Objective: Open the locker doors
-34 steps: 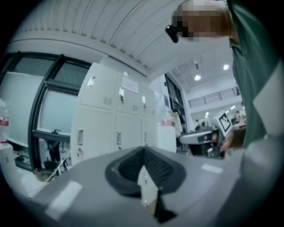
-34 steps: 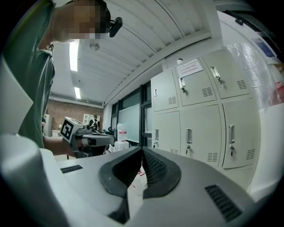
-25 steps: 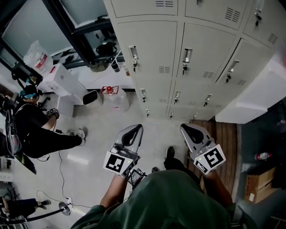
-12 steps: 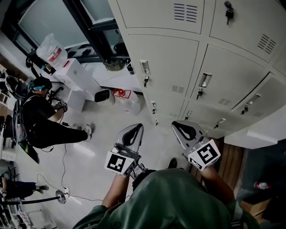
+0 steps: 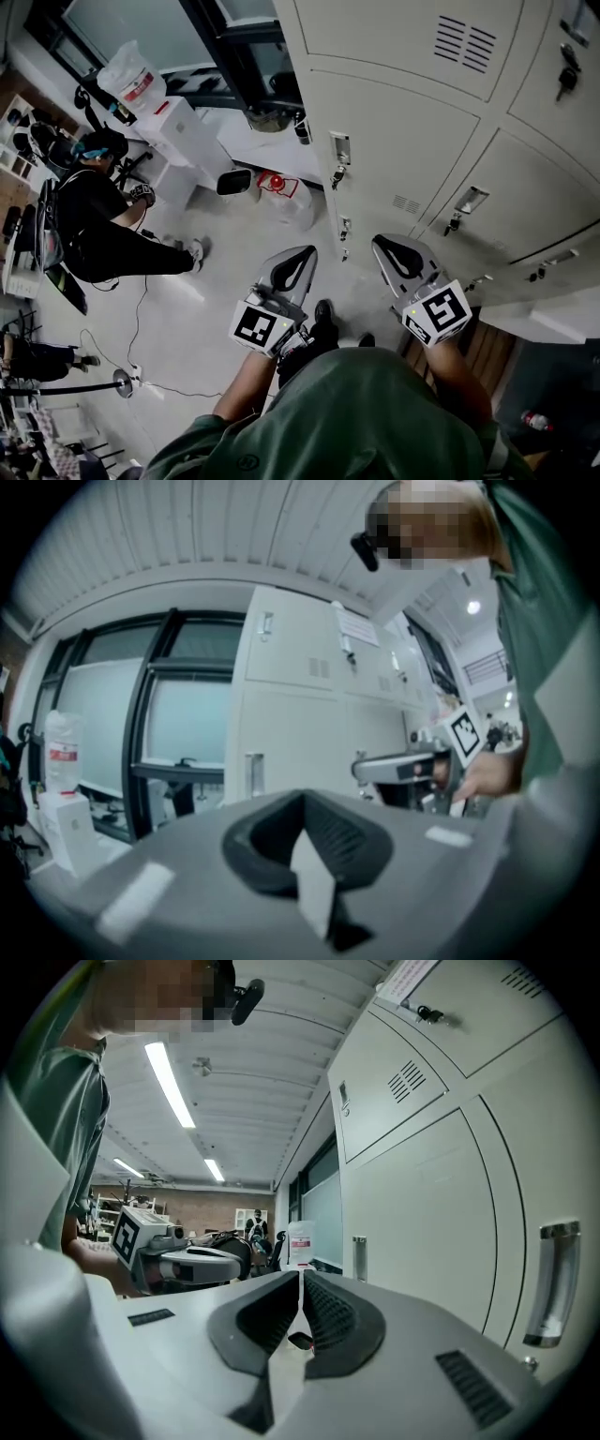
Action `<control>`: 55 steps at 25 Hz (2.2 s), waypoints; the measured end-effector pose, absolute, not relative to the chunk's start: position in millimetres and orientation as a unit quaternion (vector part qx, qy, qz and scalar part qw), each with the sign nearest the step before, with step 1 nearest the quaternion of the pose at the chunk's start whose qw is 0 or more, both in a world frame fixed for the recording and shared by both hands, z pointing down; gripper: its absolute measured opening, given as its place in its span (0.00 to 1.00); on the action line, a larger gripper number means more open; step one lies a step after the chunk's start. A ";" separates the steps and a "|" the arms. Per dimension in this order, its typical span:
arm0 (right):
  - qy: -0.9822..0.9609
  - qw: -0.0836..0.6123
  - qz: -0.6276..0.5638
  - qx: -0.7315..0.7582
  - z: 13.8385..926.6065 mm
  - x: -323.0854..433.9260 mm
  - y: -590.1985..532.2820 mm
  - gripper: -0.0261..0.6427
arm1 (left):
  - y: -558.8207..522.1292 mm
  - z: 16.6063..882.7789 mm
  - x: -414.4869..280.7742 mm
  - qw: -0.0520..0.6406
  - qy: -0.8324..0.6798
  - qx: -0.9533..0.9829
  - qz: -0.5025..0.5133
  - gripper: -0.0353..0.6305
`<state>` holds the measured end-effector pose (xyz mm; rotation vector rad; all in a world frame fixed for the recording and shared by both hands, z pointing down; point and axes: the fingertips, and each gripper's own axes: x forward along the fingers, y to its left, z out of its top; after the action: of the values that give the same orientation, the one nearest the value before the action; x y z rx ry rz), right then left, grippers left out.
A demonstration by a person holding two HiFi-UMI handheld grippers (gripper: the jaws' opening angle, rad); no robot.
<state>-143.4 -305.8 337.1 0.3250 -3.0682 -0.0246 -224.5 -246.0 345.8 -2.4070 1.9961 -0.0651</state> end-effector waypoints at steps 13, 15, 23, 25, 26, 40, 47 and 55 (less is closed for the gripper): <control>-0.983 0.043 -0.022 0.177 324.1 -233.9 -363.5 0.05 | -303.5 338.0 -319.3 0.013 0.602 -0.798 0.012 0.06; -0.981 0.045 -0.023 0.188 324.2 -247.7 -370.5 0.05 | -310.0 340.2 -330.7 0.009 0.596 -0.803 0.013 0.06; -0.965 0.074 -0.034 0.249 333.2 -282.3 -399.8 0.05 | -339.5 350.6 -353.5 0.002 0.564 -0.826 0.013 0.06; -0.961 0.081 -0.034 0.264 338.3 -289.0 -405.7 0.05 | -344.4 351.6 -357.2 0.001 0.557 -0.830 0.017 0.06; -0.959 0.085 -0.033 0.270 340.7 -292.3 -408.1 0.05 | -346.2 352.5 -358.9 0.000 0.553 -0.833 0.019 0.06; -0.940 0.101 -0.032 0.324 359.1 -315.0 -436.9 0.21 | -356.2 364.2 -370.5 -0.012 0.525 -0.850 0.030 0.06; -0.943 0.108 -0.042 0.311 358.1 -303.1 -423.8 0.08 | -354.9 369.8 -367.5 -0.021 0.521 -0.853 0.031 0.06; -0.962 0.101 -0.025 0.252 357.9 -289.3 -377.9 0.08 | -353.0 363.9 -335.1 -0.012 0.504 -0.863 0.035 0.06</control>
<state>-289.3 -377.9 357.9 0.7441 -2.8425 -0.0727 -335.1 -353.0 363.9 -2.7305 1.5959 0.1116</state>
